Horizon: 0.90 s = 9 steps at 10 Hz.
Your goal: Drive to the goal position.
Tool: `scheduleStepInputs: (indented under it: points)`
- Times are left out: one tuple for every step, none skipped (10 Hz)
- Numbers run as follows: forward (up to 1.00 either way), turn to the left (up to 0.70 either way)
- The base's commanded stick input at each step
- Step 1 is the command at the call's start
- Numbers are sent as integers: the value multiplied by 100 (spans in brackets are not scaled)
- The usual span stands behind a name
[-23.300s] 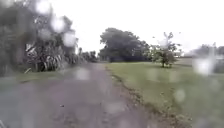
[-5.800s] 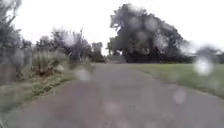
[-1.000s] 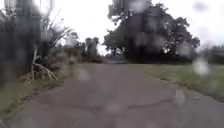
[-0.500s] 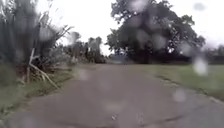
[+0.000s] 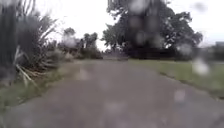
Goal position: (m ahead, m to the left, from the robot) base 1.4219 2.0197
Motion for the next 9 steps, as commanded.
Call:
scheduleStepInputs:
  points:
    - [100, -4]
    - [100, -4]
    - [100, -4]
    - [100, -4]
    - [100, -4]
    - [100, -4]
    - [100, -4]
    - [100, -4]
    - [100, -4]
